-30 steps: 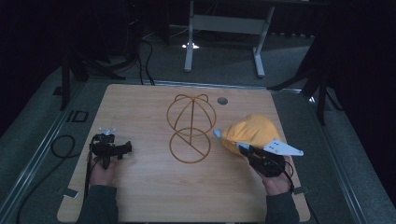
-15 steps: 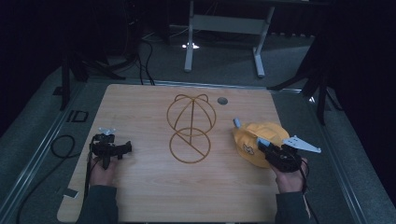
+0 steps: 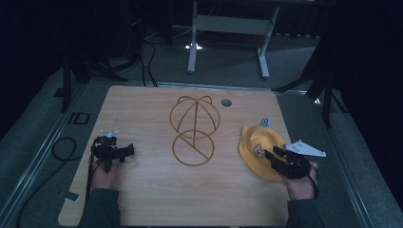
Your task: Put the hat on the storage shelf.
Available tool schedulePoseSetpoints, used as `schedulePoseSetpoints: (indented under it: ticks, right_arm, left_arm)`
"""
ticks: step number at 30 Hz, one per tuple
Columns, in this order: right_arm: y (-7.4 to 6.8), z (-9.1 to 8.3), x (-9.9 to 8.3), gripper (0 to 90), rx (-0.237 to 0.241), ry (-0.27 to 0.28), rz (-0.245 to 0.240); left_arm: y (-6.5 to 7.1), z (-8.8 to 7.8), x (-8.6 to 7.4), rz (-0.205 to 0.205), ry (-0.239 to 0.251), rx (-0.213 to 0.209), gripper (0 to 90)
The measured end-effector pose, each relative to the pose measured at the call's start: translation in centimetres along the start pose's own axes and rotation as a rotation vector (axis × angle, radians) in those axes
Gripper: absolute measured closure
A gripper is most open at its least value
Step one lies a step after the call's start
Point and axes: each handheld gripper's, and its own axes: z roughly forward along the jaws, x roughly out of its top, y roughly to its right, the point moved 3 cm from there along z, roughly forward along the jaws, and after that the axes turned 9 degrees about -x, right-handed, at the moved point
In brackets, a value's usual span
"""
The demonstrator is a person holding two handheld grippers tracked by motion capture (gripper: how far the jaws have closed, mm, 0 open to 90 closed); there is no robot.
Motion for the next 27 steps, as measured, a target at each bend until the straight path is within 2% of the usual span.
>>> schedulePoseSetpoints:
  ticks: [12,15,16,18,21,22,25,27]
  right_arm:
    - [0.7,1.3,0.8,60.2,0.0,-0.051,-0.054]
    - [0.7,1.5,1.4,61.0,0.009,-0.075,-0.1]
    - [0.7,1.5,1.4,61.0,0.009,-0.075,-0.1]
    - [0.7,1.7,1.9,61.0,0.041,-0.111,-0.135]
    - [0.7,1.8,2.4,61.2,0.065,-0.141,-0.179]
    - [0.7,1.8,2.4,61.2,0.065,-0.141,-0.179]
    - [0.6,1.9,3.0,62.6,0.104,-0.179,-0.243]
    - [0.5,2.0,3.2,66.7,0.119,-0.2,-0.287]
  left_arm:
    - [0.0,0.0,0.0,0.0,0.0,0.0,1.3]
    - [0.0,0.0,0.0,0.0,0.0,0.0,1.3]
    - [0.0,0.0,0.0,0.0,0.0,0.0,1.3]
    - [0.0,0.0,0.0,0.0,-0.001,0.0,1.3]
    - [0.0,0.0,0.0,0.0,-0.001,0.0,1.3]
    - [0.0,0.0,0.0,0.0,-0.001,0.0,1.3]
    - [0.0,0.0,0.0,0.0,-0.001,0.0,1.3]
    - [0.0,0.0,0.0,0.0,-0.001,0.0,1.3]
